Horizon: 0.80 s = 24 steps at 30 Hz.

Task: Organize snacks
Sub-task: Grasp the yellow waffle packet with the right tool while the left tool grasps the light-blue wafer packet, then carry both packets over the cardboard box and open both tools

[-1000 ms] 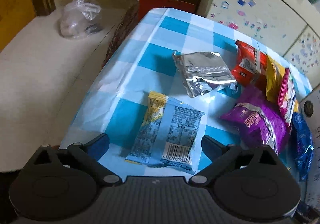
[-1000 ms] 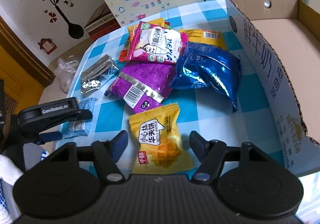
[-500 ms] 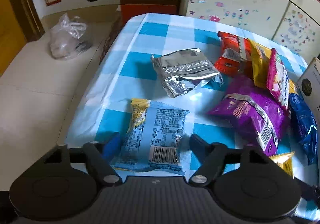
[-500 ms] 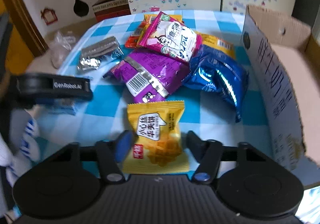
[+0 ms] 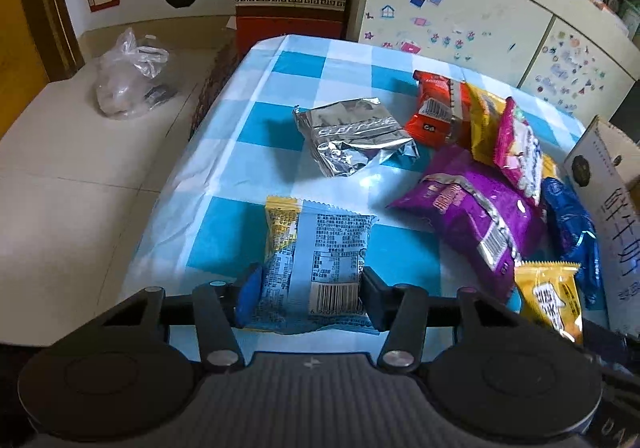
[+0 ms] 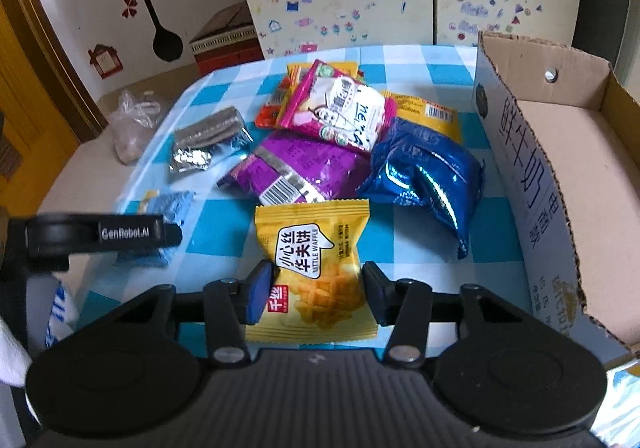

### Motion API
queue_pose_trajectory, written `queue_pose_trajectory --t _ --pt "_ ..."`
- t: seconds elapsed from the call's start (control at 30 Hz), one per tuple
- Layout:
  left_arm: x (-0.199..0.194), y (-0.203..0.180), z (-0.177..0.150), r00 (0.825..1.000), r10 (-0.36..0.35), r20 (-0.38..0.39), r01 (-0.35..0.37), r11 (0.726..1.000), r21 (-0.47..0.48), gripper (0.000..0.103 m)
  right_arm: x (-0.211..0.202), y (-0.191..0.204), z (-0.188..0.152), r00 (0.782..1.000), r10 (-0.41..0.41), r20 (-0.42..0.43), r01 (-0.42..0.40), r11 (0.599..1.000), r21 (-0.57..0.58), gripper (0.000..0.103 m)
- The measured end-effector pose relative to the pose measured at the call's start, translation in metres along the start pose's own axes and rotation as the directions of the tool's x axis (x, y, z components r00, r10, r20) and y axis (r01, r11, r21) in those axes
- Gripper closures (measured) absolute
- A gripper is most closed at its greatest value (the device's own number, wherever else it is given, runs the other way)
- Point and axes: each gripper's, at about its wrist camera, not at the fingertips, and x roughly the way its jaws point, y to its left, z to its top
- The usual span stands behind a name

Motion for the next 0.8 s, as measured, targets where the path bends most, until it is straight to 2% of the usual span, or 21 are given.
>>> queue_pose_trajectory --t 0.27,0.8 --pt "-0.023 0.000 -0.007 1.000 -0.014 0.023 0.014 1.000 -0.022 0.046 -0.015 -0.001 0.004 0.999 0.040 0.035 -0.040 0.999 0.009 0.053" --pt "-0.060 -0.024 -0.007 0.996 -0.022 0.088 0.021 1.000 0.017 0.046 -0.050 -0.016 0.015 0.989 0.092 0.117 -0.098 0.994 0.046 0.053"
